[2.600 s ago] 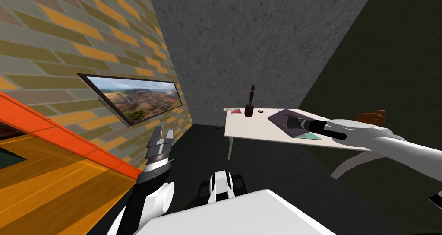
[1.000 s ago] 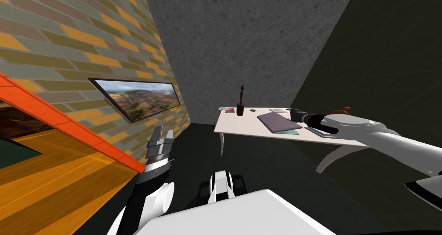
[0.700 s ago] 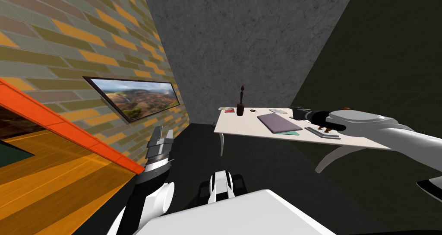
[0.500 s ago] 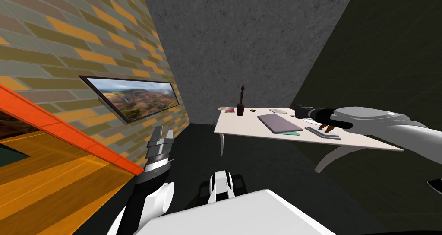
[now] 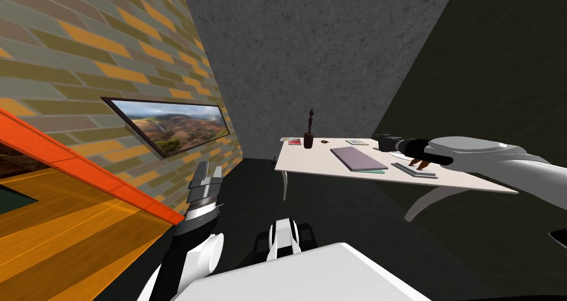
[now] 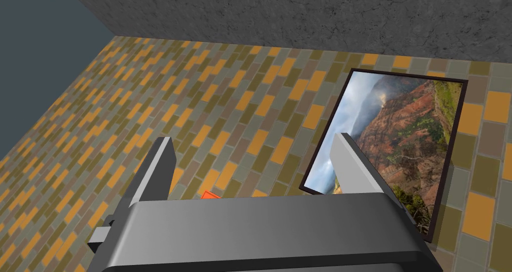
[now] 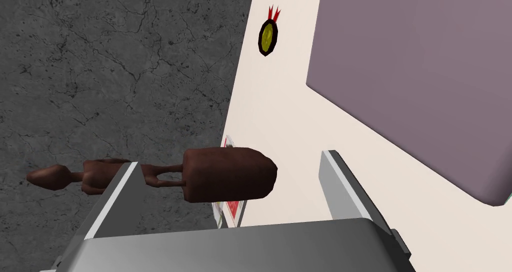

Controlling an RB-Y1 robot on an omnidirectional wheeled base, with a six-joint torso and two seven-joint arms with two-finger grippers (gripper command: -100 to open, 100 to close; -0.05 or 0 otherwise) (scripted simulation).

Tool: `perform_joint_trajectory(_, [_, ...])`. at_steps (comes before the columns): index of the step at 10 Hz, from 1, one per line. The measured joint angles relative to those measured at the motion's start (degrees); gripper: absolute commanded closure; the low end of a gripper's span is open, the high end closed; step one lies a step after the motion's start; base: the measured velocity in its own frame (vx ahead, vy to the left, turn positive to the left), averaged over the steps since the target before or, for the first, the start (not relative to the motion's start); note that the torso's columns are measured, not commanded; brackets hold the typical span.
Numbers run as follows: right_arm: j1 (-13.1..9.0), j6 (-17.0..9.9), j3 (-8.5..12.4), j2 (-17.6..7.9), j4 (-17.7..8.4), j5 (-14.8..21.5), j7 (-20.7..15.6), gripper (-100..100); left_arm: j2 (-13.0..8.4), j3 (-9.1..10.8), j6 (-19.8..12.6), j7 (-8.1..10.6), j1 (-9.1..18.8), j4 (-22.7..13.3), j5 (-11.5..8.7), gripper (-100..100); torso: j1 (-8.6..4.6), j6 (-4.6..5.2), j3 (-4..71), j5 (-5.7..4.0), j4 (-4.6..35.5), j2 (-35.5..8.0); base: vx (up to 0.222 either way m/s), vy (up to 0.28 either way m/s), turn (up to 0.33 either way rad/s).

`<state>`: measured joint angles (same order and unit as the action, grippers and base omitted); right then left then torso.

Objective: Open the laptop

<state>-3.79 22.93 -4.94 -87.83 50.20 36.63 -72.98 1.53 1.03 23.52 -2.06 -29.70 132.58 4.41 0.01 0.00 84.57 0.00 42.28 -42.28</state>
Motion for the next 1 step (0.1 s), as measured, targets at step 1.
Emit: perform_joint_trajectory(1, [0.0,0.0,0.0,0.0,0.0,0.0,0.0,0,0.0,0.00,0.0,0.00,0.0,0.0,0.0,0,0.00,0.00,0.0,0.00,0.0,0.0,0.000,0.000,0.000])
